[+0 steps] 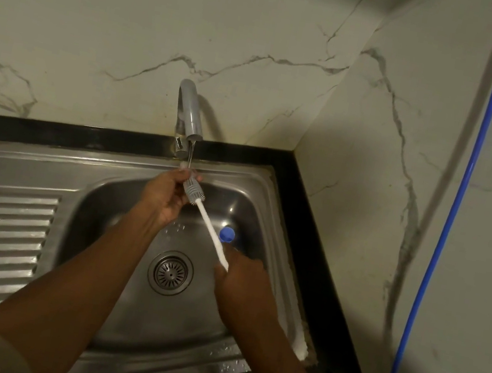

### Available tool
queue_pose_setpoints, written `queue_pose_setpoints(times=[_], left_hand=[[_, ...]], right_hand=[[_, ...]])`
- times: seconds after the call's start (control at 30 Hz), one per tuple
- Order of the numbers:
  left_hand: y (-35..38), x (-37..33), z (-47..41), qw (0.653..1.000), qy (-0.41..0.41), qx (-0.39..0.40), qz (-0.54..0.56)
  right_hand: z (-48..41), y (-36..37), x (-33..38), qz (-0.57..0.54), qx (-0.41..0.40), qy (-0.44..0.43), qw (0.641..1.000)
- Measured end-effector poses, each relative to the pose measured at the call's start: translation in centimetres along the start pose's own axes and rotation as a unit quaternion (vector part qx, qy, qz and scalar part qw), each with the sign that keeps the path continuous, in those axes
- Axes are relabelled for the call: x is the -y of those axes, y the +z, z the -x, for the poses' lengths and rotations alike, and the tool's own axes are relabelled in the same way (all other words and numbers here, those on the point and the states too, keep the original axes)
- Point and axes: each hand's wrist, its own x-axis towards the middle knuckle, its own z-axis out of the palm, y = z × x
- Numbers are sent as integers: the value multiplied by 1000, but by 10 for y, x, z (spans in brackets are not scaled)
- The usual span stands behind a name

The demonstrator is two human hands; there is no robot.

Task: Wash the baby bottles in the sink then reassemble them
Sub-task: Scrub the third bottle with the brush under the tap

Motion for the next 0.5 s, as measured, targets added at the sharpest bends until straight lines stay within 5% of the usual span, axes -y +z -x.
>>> queue_pose_setpoints(times=[0.13,0.3,0.5], left_hand=[[-9,6,-2,998,52,5,-22],[-3,25,10,998,11,67,-15],[-12,10,8,999,10,-19,46]], right_hand=[[3,-1,7,-158,20,24,987],[-15,-6,30,-364,69,171,913],[10,-10,50,-441,132,171,871]])
